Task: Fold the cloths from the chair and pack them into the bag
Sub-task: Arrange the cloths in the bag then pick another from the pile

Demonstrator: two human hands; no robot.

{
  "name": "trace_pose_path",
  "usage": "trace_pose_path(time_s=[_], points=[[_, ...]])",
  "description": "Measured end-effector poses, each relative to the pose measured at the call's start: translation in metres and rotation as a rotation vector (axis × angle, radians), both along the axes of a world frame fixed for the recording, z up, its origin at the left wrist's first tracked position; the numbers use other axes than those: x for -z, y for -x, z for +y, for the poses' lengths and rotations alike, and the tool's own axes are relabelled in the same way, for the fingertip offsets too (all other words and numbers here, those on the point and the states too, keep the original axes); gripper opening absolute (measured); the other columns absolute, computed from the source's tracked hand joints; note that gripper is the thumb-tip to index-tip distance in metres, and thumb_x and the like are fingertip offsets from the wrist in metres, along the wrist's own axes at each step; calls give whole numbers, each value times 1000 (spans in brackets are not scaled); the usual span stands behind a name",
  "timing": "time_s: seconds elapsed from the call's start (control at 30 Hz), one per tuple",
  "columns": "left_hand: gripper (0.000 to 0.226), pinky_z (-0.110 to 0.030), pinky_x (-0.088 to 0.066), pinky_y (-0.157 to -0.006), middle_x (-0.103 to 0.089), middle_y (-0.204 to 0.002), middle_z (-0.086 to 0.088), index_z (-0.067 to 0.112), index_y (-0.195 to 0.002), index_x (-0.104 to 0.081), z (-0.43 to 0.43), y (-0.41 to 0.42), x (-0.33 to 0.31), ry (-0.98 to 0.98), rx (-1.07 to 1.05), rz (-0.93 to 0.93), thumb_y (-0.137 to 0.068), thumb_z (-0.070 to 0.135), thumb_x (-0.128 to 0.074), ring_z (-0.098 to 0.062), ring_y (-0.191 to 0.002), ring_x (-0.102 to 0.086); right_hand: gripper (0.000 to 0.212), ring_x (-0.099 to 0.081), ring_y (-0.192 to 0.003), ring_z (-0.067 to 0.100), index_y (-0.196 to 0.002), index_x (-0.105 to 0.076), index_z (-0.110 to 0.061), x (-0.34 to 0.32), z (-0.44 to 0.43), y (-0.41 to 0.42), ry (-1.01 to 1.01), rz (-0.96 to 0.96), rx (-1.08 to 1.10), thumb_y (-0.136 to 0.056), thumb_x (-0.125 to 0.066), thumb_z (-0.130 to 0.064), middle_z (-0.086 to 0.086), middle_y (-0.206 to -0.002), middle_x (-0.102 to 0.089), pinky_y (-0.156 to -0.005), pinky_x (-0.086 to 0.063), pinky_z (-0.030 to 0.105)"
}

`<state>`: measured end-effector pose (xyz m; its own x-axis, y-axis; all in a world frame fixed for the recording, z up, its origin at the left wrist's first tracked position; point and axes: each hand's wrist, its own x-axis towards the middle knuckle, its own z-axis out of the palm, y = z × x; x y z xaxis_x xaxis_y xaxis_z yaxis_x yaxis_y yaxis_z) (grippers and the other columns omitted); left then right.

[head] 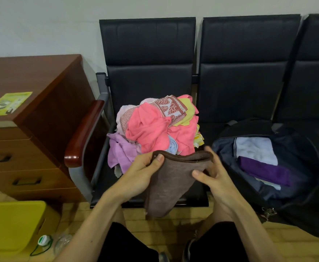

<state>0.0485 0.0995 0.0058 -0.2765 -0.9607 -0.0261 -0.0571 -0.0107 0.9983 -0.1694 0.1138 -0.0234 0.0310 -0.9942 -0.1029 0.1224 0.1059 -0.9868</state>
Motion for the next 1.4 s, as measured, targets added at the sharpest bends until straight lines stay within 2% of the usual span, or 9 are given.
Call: trace_pose_path(time_s=[0.17,0.3,0.37,0.53,0.7,0.8,0.9,1.07,1.4], points=[[33,-21,-54,-82,-77,-93,4,16,-102,-70,-9,-11,5,72,-77,-1,-91,35,-47,-8,-92,-69,14,-73,-79,19,-90,-77,-11,-18,-8,-5,161,-70,73,-80,-69,-9,10,-89,-77,-67,-57,26],[35,-27,-53,-77,-75,-86,5,16,-95,-71,-10,-7,15,183,-314,-33,-99,42,-48,-4,-85,-64,25,-73,-85,21,-93,-77,-15,-11,-5,-20,137,-150,4,-75,-79,-32,10,-93,-76,-71,-57,29],[49,-47,-52,-79,-72,-91,-14,9,-96,-70,-15,-12,19,180,-391,-42,-96,54,-50,-13,-86,-61,48,-72,-88,18,-98,-78,-18,4,3,-25,43,-200,-118,-59,-91,-43,7,-96,-76,-76,-58,29],[35,-41,-53,-85,-75,-90,-4,16,-94,-73,-26,-21,22,7,-465,-8,-97,46,-57,-20,-93,-66,23,-71,-97,25,-100,-78,-12,36,31,-40,-192,-71,-314,-78,-80,-15,13,-104,-75,-78,-57,31],[58,-39,-52,-94,-71,-120,-11,16,-124,-69,-18,-26,30,-576,-354,541,-85,58,-60,-26,-114,-66,29,-71,-98,27,-104,-75,-7,24,26,-42,-201,-278,-206,-76,-80,-13,20,-111,-72,-77,-57,30],[75,-48,-46,-106,-58,-139,-16,11,-130,-65,0,-25,44,-613,-146,752,-80,66,-62,-31,-127,-58,25,-72,-95,24,-106,-74,-6,14,21,-41,-181,-323,-148,-81,-74,-12,19,-108,-73,-73,-58,28],[77,-48,-47,-103,-59,-139,-15,10,-133,-62,15,-20,54,-648,20,624,-74,57,-77,-31,-128,-57,30,-73,-89,23,-107,-70,-3,11,16,-42,-191,-360,-79,-79,-66,-11,19,-103,-74,-70,-58,27],[27,-30,-59,-76,-73,-111,-17,6,-106,-75,17,-17,56,-533,-58,284,-81,13,-69,-23,-98,-72,23,-72,-96,29,-110,-70,-2,19,7,-32,-300,-293,-34,-91,-63,-11,20,-106,-73,-78,-60,34],[28,-37,-56,-92,-72,-114,-18,1,-113,-72,8,-19,81,-714,-135,164,-89,14,-69,-29,-107,-70,35,-72,-98,30,-115,-69,-6,56,6,-12,-585,-73,-90,-83,-76,-17,15,-103,-75,-90,-56,47]])
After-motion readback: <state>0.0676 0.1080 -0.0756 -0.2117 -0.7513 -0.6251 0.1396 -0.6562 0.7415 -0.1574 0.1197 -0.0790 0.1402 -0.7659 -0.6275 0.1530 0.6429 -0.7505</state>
